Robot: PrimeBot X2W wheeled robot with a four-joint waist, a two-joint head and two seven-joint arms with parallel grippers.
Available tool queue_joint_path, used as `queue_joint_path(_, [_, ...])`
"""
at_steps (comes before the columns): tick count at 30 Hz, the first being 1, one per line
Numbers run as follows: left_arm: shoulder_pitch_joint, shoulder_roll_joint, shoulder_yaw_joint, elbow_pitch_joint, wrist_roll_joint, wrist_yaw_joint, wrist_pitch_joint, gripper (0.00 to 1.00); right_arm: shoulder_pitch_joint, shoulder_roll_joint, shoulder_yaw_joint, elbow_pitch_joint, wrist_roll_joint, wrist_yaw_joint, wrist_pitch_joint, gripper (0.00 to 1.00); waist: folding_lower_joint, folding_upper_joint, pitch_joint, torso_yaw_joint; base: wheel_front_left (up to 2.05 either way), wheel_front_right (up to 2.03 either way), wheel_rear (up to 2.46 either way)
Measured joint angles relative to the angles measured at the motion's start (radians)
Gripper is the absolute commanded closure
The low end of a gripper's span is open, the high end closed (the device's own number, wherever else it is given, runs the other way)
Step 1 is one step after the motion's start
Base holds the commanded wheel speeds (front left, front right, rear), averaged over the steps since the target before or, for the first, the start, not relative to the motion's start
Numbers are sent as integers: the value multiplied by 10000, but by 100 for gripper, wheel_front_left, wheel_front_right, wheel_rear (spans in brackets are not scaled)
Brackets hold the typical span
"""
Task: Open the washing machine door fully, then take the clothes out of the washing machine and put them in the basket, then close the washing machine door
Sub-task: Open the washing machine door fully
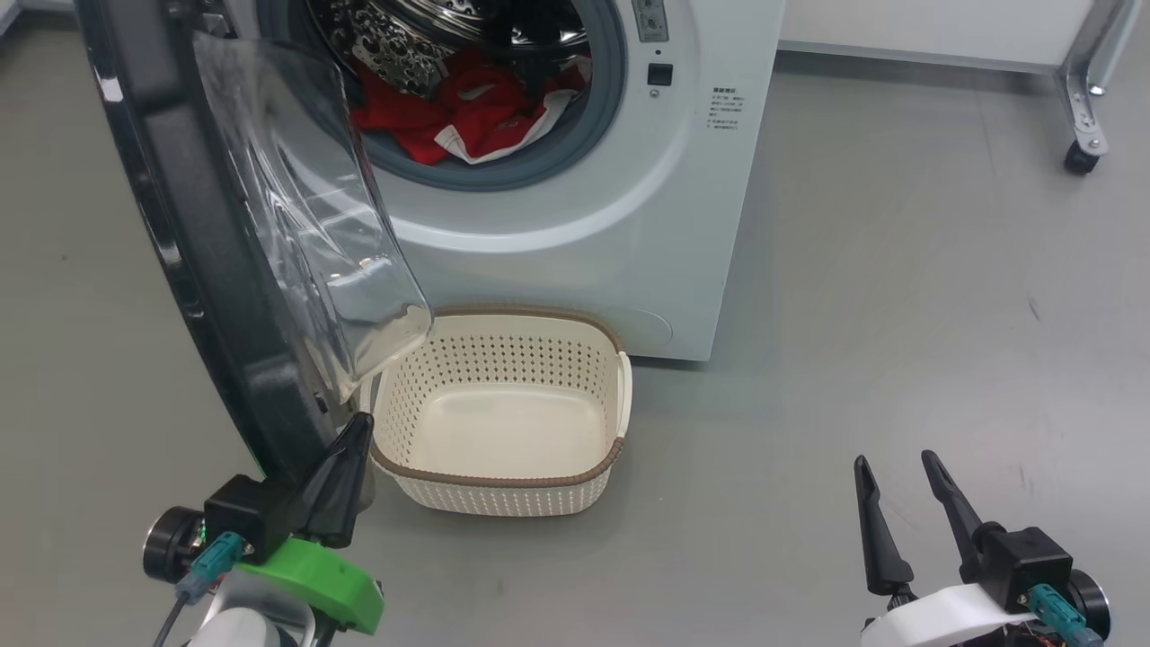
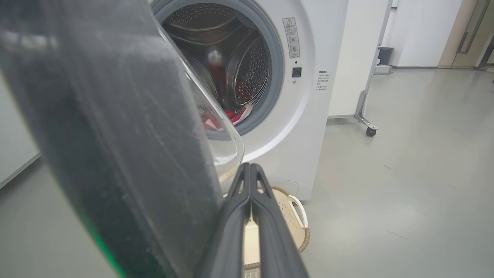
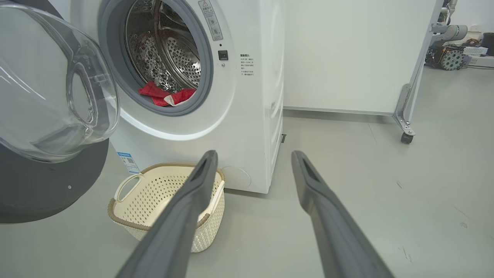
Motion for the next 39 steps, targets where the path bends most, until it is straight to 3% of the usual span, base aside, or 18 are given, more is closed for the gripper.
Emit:
queue_joint_path(19, [-107, 54, 761, 458, -192, 19, -188, 100, 102, 86, 165, 151, -198, 284, 0, 0, 0, 0, 64, 1506, 0, 0, 0])
queue_joint_path(39, [-501, 447, 2617, 412, -1239, 278, -272, 100, -401, 27, 410, 268, -650, 293, 2, 0, 0, 0, 1418, 1933, 0, 0, 0])
